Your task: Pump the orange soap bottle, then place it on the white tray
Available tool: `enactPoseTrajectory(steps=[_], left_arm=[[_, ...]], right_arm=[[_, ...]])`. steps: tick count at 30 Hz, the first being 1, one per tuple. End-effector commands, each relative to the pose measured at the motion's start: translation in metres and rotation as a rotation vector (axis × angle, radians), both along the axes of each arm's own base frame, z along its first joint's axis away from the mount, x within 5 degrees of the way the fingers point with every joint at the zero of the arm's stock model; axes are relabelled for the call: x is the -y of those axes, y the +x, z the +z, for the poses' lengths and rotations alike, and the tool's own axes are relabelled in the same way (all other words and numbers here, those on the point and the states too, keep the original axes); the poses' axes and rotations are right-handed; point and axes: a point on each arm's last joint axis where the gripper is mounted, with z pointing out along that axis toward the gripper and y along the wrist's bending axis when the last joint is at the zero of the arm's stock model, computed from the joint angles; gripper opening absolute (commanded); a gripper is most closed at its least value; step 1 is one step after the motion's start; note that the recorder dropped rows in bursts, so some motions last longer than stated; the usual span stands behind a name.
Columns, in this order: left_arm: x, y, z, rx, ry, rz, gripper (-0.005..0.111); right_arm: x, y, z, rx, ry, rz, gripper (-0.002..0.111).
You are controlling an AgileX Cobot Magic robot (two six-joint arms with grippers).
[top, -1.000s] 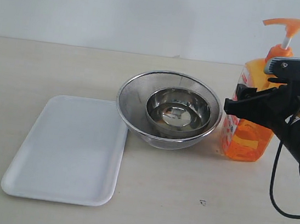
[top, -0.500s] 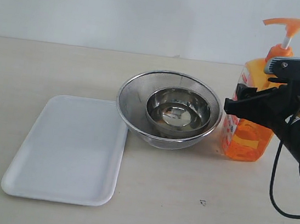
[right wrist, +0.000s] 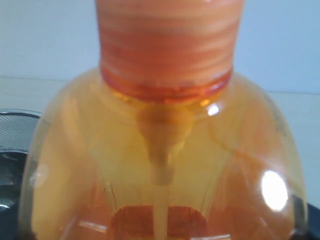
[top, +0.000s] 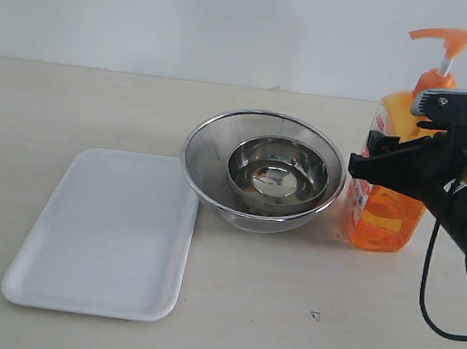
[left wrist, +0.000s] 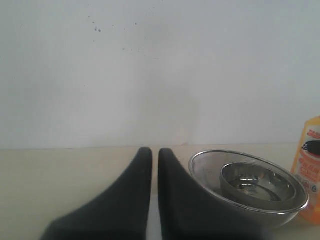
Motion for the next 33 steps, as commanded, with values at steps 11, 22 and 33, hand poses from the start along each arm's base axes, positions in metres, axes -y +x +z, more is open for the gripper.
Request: enactPoseTrajectory(steps=[11, 22, 33], left_arm=[[0.003, -0.001, -0.004, -0.029, -0.004, -0.033, 0.005], [-0.003, 0.001, -0.007, -0.060, 0.030, 0.041, 0.005], [-0.009, 0.001, -0.026, -0.245, 0.140, 0.095, 0.005]], right_arm=[[-0.001, 0.000, 0.001, -0.006, 0.013, 0.004, 0.000], [-0.001, 0.000, 0.001, -0.006, 0.014, 0.004, 0.000], [-0.001, 0.000, 0.002, 0.007, 0.015, 0.001, 0.000]])
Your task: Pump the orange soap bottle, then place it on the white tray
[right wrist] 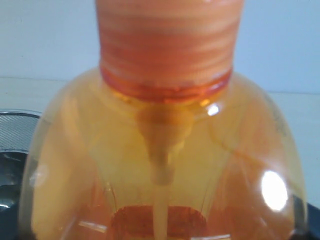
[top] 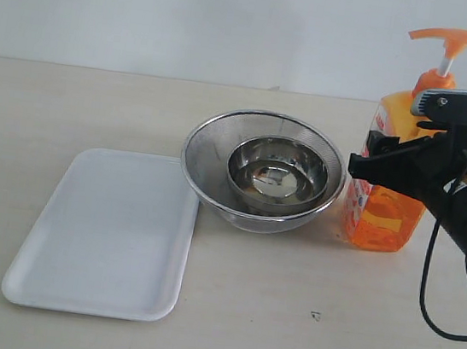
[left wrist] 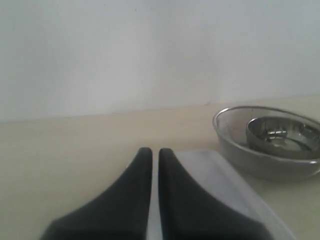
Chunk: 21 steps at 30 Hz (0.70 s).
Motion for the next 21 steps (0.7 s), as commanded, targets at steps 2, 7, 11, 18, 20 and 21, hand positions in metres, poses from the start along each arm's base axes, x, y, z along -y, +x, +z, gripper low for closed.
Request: enactPoseTrajectory(steps=[2, 7, 11, 18, 20, 21], left_arm=[[-0.0063, -0.0011, -0.0152, -0.166, -0.015, 0.075, 0.005], [-0.0058, -0.0012, -0.0152, -0.169, -0.029, 0.071, 0.005], [-0.0061, -0.0013, -0.0159, -0.175, -0.019, 0.074, 0.005], [-0.0065, -0.0015, -0.0170, -0.173, 0.055, 0.066, 0.005], [-0.0081, -0.0015, -0.0177, -0.180, 0.066, 0.091, 0.005], [-0.0093, -0.0014, -0.0177, -0.181, 0.064, 0.113, 0.005]], right_arm=[[-0.0007, 0.0001, 0.0016, 0.004, 0.014, -0.001, 0.000], [-0.0007, 0.0001, 0.0016, 0.004, 0.014, -0.001, 0.000], [-0.0007, 0.0001, 0.0016, 0.004, 0.014, -0.001, 0.000], [-0.0007, 0.0001, 0.0016, 0.004, 0.014, -0.001, 0.000], [-0.0007, 0.0001, 0.0016, 0.004, 0.014, -0.001, 0.000], [-0.0007, 0.0001, 0.0016, 0.004, 0.014, -0.001, 0.000]])
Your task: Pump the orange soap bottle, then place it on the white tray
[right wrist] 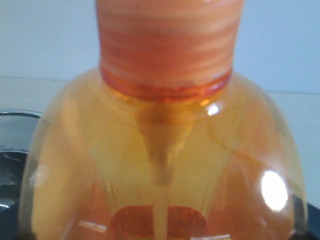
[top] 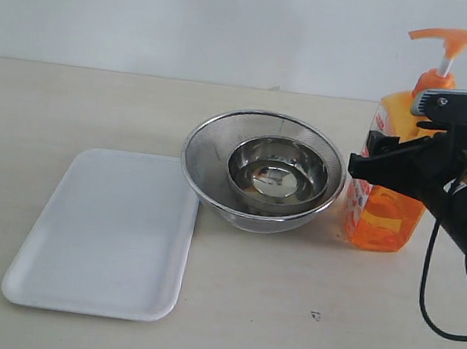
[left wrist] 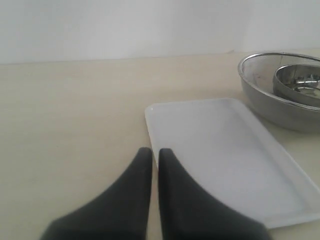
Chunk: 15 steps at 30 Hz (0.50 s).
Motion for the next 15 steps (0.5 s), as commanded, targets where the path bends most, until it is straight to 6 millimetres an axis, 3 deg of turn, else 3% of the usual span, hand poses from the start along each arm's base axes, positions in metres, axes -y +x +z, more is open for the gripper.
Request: enactPoseTrajectory(steps=[1, 7, 15], left_arm=[[-0.0043, 0.0000, -0.0019, -0.008, 0.035, 0.065, 0.005], [-0.0115, -0.0002, -0.0019, -0.014, -0.027, 0.218, 0.005], [-0.0138, -0.0004, -0.0019, -0.013, -0.028, 0.261, 0.005]], right_arm=[[-0.0007, 0.0001, 0.0016, 0.004, 0.014, -0.001, 0.000], [-0.0007, 0.0001, 0.0016, 0.004, 0.014, -0.001, 0.000], [-0.0007, 0.0001, 0.0016, 0.004, 0.014, -0.001, 0.000]])
